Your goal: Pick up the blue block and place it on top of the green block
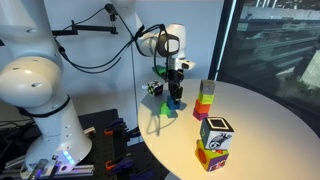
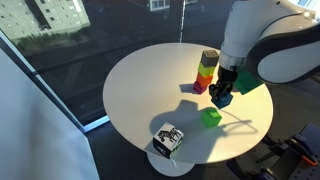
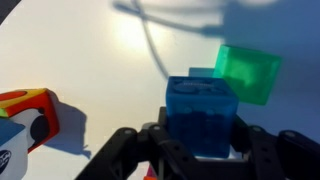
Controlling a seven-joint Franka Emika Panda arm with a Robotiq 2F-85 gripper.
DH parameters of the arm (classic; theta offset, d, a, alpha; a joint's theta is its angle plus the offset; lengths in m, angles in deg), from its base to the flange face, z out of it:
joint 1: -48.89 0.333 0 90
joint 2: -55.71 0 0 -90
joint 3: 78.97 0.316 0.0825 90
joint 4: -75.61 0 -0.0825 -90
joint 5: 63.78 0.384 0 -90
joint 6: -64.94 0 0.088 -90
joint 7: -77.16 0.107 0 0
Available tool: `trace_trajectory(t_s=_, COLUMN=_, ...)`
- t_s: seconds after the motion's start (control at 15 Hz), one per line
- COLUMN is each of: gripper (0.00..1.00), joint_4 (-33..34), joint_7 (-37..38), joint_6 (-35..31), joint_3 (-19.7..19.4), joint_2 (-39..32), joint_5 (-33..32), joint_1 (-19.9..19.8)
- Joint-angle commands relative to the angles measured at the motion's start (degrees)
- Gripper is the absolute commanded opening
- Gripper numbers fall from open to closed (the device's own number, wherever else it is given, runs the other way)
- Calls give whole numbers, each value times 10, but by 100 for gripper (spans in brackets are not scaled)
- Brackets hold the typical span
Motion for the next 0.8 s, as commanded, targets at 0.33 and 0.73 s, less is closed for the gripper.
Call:
trace_trajectory(t_s=0.33, gripper=31, joint_4=-21, joint_7=38, joint_6=5, joint_3=20, joint_2=20, joint_5=-18, joint_1=17)
trace_trajectory(t_s=0.73, gripper=31, joint_4=-22, joint_7=44, joint_6=2, joint_3=29, joint_2=16, joint_5=-9, joint_1=23)
